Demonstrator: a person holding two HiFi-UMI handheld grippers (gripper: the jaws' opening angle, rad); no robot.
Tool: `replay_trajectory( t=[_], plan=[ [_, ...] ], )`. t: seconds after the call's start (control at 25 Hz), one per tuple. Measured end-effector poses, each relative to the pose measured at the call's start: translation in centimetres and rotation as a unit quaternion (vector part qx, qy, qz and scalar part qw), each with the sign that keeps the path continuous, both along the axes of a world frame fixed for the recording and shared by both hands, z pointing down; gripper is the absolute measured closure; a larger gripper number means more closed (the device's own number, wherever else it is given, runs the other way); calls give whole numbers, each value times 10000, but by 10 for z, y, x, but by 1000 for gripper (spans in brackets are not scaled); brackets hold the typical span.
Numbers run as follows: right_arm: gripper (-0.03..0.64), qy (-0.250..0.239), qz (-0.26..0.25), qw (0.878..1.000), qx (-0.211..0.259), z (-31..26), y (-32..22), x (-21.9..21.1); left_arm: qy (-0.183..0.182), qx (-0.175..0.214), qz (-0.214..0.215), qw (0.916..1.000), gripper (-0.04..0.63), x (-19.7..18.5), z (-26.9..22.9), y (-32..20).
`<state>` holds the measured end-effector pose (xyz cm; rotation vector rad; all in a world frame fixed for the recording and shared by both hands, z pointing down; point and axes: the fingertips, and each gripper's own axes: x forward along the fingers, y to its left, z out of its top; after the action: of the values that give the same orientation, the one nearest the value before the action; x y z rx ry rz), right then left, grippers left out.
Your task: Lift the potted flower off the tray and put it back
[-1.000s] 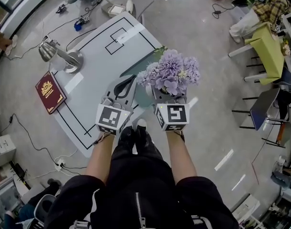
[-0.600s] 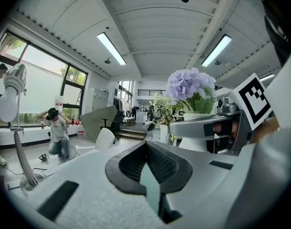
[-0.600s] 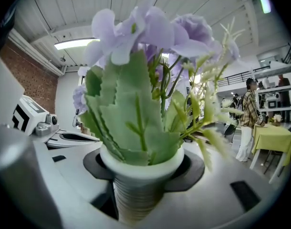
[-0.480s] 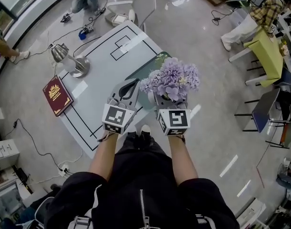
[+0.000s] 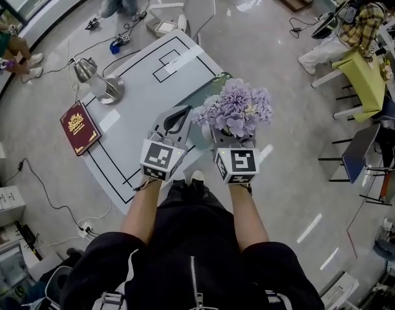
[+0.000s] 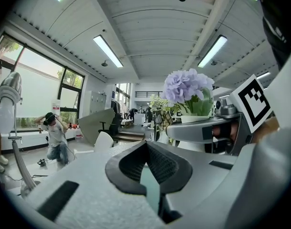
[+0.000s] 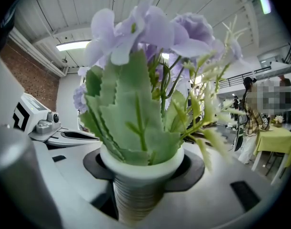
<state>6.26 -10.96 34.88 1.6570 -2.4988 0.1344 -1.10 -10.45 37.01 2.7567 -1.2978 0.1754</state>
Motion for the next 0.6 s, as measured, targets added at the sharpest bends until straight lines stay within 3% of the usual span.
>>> replay_trajectory(
  t=[0.28, 0.6],
  plan=[
    [370, 0, -8, 10000, -31, 2, 0, 0, 178, 39, -147, 9997, 591, -5, -3, -2],
    [370, 41, 43, 10000, -62, 7, 2, 5, 135, 3, -192, 9997, 591, -8, 0, -1]
  ],
)
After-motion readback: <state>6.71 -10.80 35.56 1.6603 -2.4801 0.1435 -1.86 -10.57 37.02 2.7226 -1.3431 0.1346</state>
